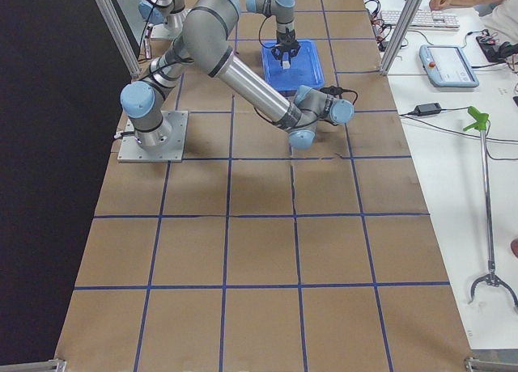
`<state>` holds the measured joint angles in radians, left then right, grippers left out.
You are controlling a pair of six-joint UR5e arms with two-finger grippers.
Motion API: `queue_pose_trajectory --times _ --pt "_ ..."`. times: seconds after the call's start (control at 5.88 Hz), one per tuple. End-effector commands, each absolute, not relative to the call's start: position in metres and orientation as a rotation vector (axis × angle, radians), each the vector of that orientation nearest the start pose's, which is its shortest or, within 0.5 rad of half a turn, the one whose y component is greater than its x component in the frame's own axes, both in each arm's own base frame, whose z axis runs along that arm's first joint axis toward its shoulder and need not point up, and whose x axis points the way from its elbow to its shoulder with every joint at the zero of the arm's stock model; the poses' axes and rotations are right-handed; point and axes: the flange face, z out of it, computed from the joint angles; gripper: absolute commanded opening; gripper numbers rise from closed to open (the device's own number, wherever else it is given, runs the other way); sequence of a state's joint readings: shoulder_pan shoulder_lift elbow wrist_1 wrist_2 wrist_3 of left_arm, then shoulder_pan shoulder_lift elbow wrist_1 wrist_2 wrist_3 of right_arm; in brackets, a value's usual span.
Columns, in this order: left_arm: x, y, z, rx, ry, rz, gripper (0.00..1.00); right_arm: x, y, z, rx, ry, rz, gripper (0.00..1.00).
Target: Assemble white blocks and place on blue tray
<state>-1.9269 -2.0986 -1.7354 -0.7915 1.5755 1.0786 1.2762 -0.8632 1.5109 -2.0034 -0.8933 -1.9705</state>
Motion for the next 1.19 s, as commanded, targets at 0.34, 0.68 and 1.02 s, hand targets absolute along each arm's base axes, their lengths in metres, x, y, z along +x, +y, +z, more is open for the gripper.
queue_pose_trajectory --times 0.34,0.68,1.02 --pt "-0.331 -0.537 0.178 2.024 2.364 -0.088 0.27 -0.006 -0.698 0.148 -1.859 1.792 -0.706 0.58" --pt "-0.330 -0.540 0.185 2.018 2.359 -0.109 0.82 -0.007 -0.699 0.149 -1.859 1.794 -0.705 0.51" --pt "-0.311 -0.541 0.250 1.983 2.400 -0.115 0.86 -0.008 -0.699 0.151 -1.854 1.801 -0.705 0.29"
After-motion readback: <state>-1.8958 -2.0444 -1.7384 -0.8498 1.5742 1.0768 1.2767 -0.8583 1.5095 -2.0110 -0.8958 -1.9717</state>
